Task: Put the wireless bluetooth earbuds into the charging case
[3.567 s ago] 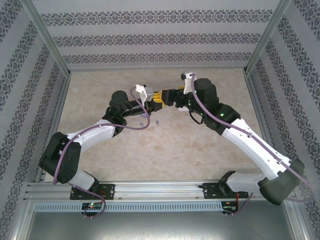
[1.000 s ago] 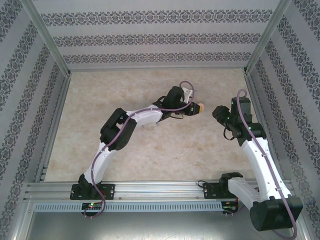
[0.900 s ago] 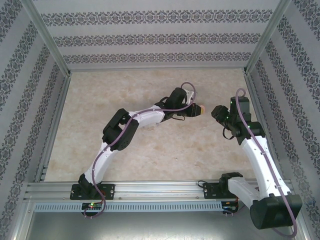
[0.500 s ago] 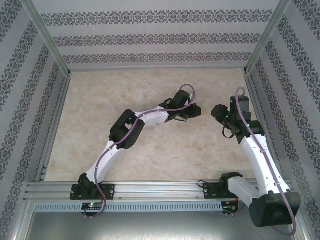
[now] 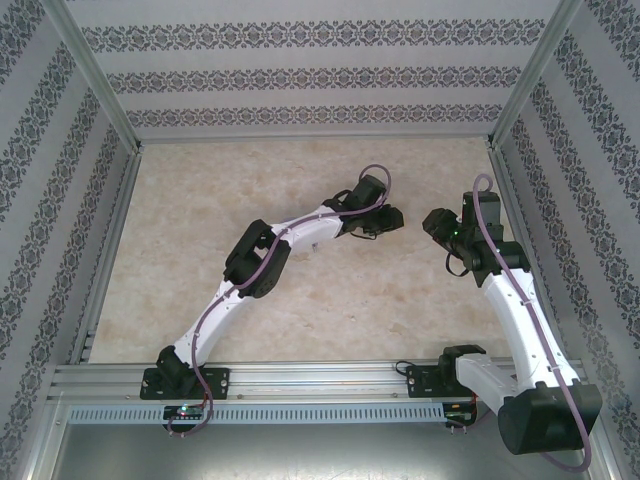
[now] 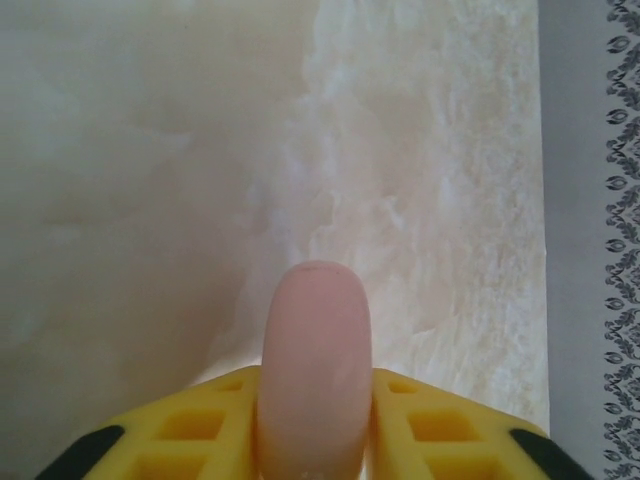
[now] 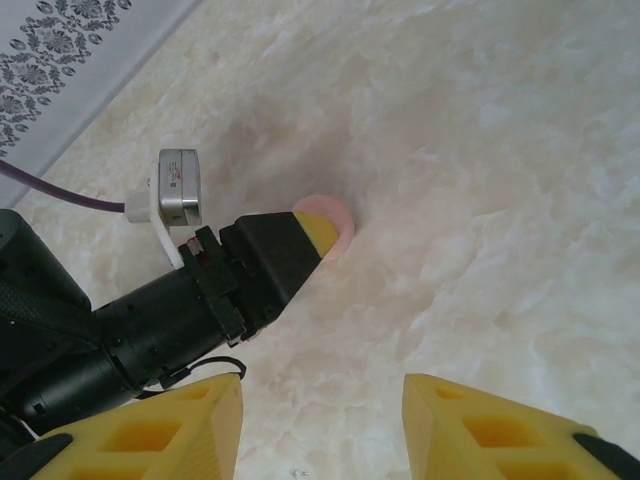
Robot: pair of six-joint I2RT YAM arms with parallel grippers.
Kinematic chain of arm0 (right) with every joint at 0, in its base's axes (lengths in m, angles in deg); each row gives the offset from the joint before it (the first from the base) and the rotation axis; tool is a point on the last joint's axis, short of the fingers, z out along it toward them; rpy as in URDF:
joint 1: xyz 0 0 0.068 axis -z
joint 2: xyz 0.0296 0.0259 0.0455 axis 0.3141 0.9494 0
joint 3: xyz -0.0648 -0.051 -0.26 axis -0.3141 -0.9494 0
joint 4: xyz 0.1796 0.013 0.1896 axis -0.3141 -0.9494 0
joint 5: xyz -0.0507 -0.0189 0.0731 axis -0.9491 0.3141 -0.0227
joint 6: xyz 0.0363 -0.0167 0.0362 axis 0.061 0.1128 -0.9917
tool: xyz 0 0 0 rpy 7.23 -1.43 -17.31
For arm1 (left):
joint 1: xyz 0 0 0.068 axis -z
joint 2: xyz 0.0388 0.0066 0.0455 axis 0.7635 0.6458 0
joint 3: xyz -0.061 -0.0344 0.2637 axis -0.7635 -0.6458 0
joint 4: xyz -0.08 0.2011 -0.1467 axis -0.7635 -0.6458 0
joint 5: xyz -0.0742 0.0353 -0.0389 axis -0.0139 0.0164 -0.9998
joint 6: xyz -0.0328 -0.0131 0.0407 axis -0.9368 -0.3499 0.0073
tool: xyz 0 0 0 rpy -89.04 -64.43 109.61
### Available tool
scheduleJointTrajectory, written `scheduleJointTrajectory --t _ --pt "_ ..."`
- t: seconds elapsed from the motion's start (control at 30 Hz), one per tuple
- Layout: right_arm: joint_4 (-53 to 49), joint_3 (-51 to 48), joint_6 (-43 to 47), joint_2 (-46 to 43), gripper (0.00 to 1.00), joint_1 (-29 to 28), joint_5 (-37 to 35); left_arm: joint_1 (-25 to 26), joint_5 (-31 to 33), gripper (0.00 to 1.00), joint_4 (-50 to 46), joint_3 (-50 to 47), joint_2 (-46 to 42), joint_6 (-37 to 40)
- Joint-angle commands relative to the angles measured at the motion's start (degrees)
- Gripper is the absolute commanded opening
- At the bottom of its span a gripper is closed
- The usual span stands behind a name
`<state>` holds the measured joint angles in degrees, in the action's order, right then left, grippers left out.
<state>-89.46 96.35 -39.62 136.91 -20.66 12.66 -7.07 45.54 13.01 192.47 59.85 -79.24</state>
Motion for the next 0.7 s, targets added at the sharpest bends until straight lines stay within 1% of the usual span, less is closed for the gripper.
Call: scheduleJointTrajectory --t 0.0,0.03,0.1,0.33,0.67 --pt "0.93 0.35 -0.33 0.00 0.48 0.33 0.44 0.80 1.67 0.37 -9.02 3.58 1.09 1.71" --pt "0.96 0.43 -0.42 -0.04 0.49 0.33 0.39 0.89 1.90 0.42 -10.57 4.34 1.18 2.25" --pt "0.95 0.61 -0.51 -0.03 0.51 0.35 0.31 1.14 2.52 0.45 -13.09 5.48 1.27 3.32" --pt "0.96 1.29 -1.04 -0.29 0.57 0.32 0.44 1.82 4.69 0.47 -19.59 7.80 0.84 5.93" --pt "0.09 1.47 -1.13 -1.66 0.68 0.50 0.08 3.14 9.50 0.50 -22.91 7.80 -4.07 11.25"
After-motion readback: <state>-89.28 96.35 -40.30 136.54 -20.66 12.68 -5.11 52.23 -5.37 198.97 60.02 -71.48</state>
